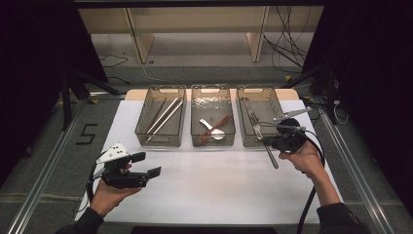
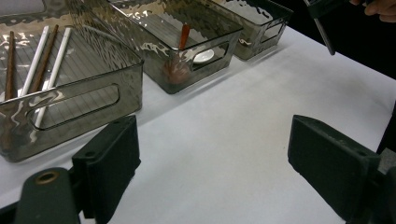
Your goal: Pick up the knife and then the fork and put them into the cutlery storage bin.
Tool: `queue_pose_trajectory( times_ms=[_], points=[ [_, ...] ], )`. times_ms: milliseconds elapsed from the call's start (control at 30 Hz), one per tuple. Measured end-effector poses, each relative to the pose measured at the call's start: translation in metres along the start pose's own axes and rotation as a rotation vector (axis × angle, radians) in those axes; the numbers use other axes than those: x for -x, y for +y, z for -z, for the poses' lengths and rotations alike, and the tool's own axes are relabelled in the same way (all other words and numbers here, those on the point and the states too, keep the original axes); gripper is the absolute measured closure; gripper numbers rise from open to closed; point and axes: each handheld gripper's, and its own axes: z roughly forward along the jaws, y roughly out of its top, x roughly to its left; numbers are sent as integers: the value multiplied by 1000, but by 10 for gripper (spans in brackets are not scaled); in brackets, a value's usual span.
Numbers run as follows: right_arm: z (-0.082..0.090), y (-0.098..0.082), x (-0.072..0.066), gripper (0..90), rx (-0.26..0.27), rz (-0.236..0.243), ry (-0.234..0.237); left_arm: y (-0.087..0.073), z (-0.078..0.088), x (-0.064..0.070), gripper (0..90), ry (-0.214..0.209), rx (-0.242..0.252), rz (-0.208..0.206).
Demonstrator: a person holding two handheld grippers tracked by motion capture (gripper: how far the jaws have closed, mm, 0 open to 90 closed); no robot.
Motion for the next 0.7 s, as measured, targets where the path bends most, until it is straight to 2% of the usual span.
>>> queue_pose_trajectory(
  times_ms=[133, 367, 500, 700],
  points=[
    [1, 4, 3, 862, 12, -13, -4, 0, 0, 0, 163, 1, 7, 5],
    [5, 19, 11, 862, 52, -22, -28, 1, -2, -1, 163, -2, 12, 4],
    [8, 29, 18, 863, 73, -42, -38, 2, -4, -2, 163, -3, 7, 3],
    [11, 47, 28, 863, 73, -69, -52, 2, -6, -1, 163, -6, 7, 1]
  ],
)
